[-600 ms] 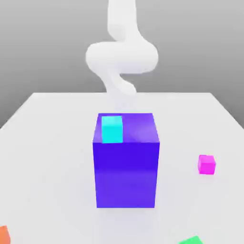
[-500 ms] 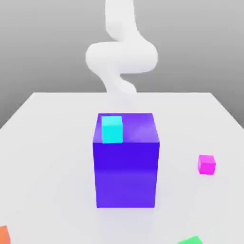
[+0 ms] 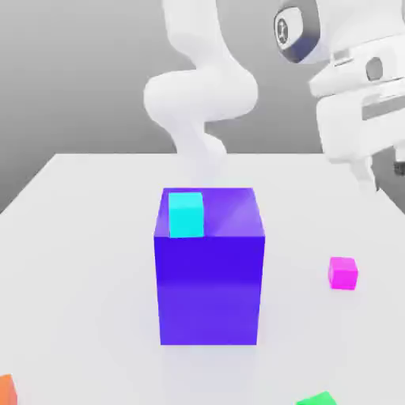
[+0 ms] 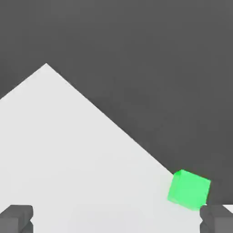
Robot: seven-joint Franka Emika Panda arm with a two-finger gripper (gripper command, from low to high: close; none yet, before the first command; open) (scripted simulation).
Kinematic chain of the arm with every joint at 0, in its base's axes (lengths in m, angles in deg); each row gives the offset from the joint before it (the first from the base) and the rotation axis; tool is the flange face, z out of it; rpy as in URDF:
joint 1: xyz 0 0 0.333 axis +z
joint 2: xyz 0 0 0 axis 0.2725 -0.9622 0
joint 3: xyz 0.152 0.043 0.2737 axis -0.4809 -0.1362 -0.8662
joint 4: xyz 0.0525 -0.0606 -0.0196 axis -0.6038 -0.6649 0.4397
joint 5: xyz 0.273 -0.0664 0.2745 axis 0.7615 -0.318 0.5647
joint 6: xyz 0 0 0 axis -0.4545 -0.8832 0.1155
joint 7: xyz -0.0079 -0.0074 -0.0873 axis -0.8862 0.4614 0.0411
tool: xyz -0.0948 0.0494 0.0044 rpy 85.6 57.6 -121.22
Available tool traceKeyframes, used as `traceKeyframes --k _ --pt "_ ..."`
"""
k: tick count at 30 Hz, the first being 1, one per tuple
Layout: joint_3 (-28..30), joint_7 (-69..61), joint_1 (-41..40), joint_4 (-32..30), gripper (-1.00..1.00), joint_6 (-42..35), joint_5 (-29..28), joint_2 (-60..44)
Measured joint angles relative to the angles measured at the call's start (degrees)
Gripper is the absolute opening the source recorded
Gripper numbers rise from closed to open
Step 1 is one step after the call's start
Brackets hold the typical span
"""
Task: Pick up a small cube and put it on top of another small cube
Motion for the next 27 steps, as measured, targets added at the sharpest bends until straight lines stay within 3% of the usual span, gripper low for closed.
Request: traceKeyframes --k 7,12,17,20,21,27 --pt "-5.47 -5.37 6.43 -6.66 0.0 6.93 -1.05 -9.54" --pt "-8.4 -4.87 11.34 -11.5 0.0 12.02 -8.01 -16.36" --pt "-1.7 1.41 16.11 -10.9 0.0 19.45 -18.38 -25.91" --pt "3.08 3.44 20.3 -9.76 0.0 24.42 -20.87 -32.08" --pt "3.91 3.7 21.1 -9.55 -1.0 25.41 -21.11 -33.27" --pt "4.23 4.05 21.35 -9.44 -1.0 25.86 -21.53 -33.87"
